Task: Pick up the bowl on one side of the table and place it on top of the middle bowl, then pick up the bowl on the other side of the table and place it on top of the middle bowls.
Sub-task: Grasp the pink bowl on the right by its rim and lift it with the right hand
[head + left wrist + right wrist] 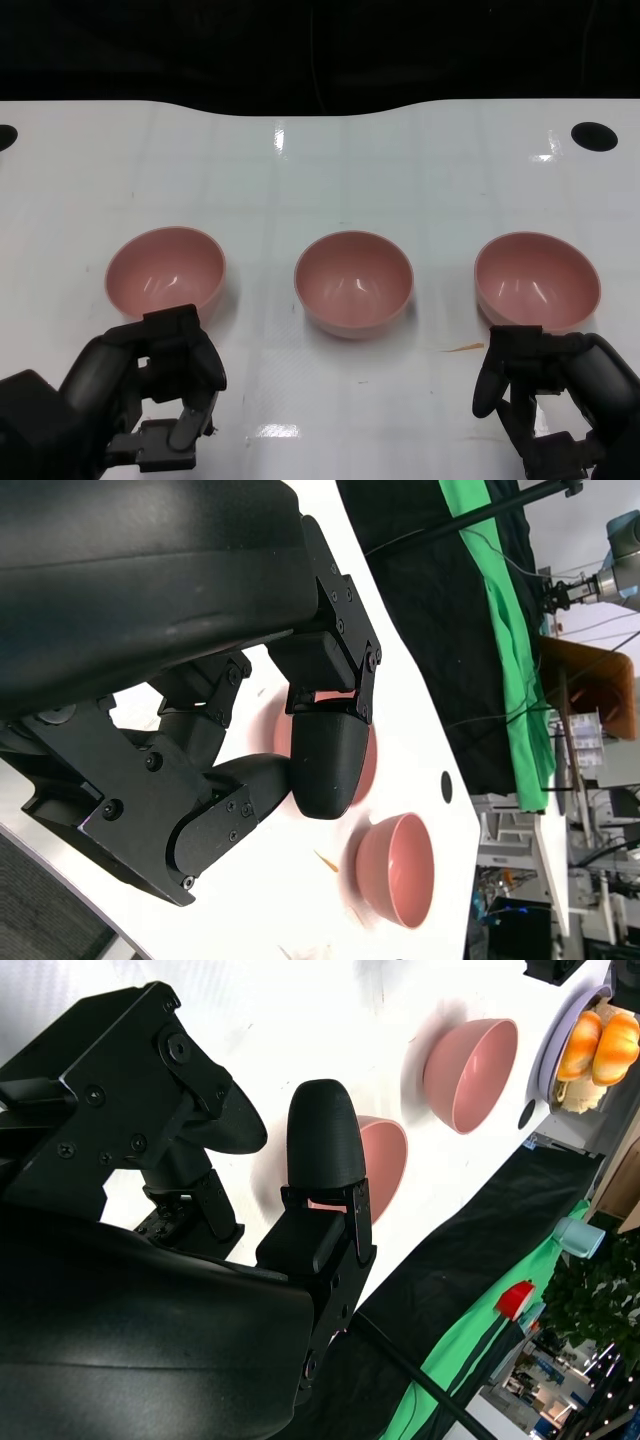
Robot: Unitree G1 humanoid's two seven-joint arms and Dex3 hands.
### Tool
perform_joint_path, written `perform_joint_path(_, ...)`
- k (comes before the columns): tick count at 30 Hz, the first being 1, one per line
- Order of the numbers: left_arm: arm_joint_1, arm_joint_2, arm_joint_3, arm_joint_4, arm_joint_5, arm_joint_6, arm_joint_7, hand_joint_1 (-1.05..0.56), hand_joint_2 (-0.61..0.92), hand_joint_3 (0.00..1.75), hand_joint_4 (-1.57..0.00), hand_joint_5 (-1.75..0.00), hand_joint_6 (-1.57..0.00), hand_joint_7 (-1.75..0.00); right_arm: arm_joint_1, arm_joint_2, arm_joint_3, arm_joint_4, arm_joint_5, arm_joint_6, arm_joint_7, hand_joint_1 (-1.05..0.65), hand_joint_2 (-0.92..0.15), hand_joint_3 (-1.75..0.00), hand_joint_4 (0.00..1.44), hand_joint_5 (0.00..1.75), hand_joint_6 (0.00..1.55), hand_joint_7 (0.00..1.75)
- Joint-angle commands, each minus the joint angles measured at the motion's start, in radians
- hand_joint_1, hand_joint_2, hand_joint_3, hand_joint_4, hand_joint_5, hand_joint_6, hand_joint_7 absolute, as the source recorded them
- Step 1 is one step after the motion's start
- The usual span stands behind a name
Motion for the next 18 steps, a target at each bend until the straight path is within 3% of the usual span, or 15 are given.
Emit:
perform_joint_path(1, -0.001, 0.004, 0.005, 0.004, -0.008, 0.000, 0.004, -0.14, 0.45, 1.24, -0.86, -1.69, -0.84, -1.49, 0.003, -0.017, -0.010, 0.009, 0.010, -0.020, 0.000, 0.01, -0.30, -1.46, 0.85, 1.70, 0.82, 1.39)
perform_joint_path(18, 0.009, 0.008, -0.003, -0.004, 0.014, -0.029, 0.009, -0.13, 0.44, 1.26, -0.86, -1.72, -0.83, -1.52, 0.009, -0.025, -0.013, 0.008, 0.003, -0.038, -0.005, 0.00, -0.31, -1.45, 0.86, 1.69, 0.82, 1.37)
